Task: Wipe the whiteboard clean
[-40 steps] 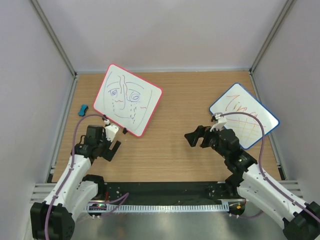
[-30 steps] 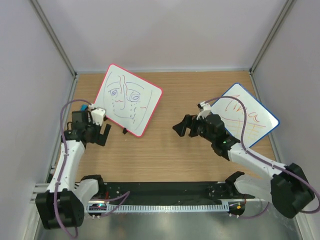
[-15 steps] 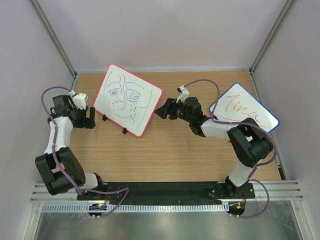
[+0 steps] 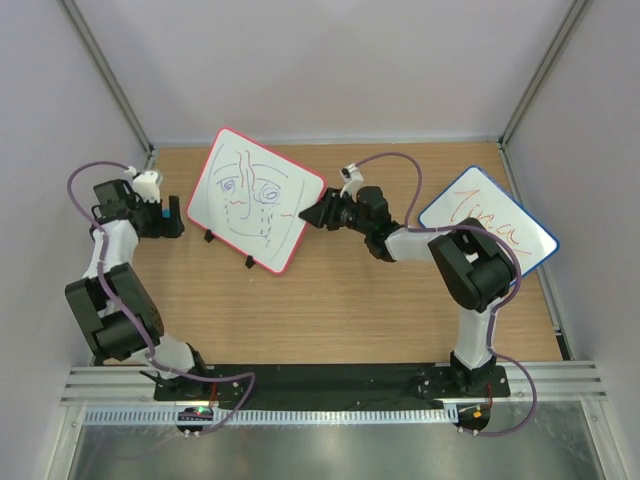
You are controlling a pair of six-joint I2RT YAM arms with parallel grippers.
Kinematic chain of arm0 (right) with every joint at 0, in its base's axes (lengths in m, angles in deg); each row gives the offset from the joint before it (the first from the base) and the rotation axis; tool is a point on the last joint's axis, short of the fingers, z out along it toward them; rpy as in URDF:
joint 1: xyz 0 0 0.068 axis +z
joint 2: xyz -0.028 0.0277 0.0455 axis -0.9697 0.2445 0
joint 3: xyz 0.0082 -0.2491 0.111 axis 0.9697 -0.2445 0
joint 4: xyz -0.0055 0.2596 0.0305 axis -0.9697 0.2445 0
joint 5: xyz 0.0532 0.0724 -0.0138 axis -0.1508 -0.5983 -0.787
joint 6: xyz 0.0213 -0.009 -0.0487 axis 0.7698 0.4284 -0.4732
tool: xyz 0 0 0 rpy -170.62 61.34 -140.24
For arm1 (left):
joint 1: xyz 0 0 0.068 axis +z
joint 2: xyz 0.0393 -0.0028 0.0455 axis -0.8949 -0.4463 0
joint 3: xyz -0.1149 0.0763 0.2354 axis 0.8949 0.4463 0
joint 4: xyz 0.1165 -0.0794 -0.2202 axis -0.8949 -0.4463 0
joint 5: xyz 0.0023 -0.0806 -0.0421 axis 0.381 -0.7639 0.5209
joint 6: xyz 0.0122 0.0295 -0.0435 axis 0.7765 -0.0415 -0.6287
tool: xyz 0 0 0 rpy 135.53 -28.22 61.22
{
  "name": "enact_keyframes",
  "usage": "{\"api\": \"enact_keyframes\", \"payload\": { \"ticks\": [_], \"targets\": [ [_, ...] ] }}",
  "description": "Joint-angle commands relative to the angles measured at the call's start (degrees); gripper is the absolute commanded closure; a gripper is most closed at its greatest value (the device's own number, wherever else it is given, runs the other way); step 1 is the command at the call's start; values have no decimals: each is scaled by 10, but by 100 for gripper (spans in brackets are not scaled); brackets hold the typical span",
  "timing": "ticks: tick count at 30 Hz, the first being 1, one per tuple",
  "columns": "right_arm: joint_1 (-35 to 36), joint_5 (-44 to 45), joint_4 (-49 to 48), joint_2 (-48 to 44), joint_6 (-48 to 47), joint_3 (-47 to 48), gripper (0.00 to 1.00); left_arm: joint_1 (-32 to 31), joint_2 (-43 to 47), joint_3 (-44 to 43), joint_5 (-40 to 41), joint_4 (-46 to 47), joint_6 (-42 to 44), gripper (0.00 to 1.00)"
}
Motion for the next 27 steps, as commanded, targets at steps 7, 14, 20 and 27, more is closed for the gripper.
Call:
{"api": "enact_keyframes", "payload": {
  "ticks": [7, 14, 20, 27],
  "targets": [
    [5, -31, -53, -2, 10, 15, 69, 24, -58, -45, -2, 49, -6, 11],
    [7, -36, -27, -8, -1, 18, 82, 26, -154, -131, 51, 38, -31, 19],
    [7, -37, 2, -19, -11, 12, 90, 11, -228, -222, 52, -7, -29, 19],
    [7, -31, 29, -23, -22, 16, 96, 2, -305, -296, 86, -90, 22, 29]
  ]
}}
